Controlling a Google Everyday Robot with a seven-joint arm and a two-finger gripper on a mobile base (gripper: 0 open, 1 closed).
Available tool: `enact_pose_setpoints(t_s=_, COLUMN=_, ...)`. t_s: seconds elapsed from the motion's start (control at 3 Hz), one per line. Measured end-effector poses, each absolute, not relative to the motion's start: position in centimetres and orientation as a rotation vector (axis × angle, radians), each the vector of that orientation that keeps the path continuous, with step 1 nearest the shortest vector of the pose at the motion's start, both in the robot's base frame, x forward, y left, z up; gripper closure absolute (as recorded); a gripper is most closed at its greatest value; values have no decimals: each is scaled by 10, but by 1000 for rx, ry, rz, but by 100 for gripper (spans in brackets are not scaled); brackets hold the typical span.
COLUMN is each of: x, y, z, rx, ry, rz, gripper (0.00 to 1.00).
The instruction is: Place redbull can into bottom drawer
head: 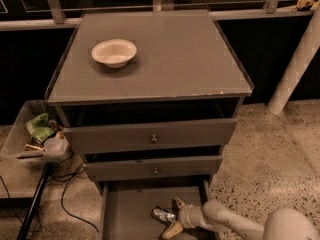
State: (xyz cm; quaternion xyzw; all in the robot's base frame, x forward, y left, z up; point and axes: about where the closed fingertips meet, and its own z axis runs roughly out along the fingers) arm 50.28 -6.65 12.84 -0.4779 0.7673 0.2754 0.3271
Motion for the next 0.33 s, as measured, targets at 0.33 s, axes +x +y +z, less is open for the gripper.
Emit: enact_pose_setpoints(t_s=0.33, x=503, y=-66, z=128, rx=-1252, ry=2010, rz=721, gripper=0)
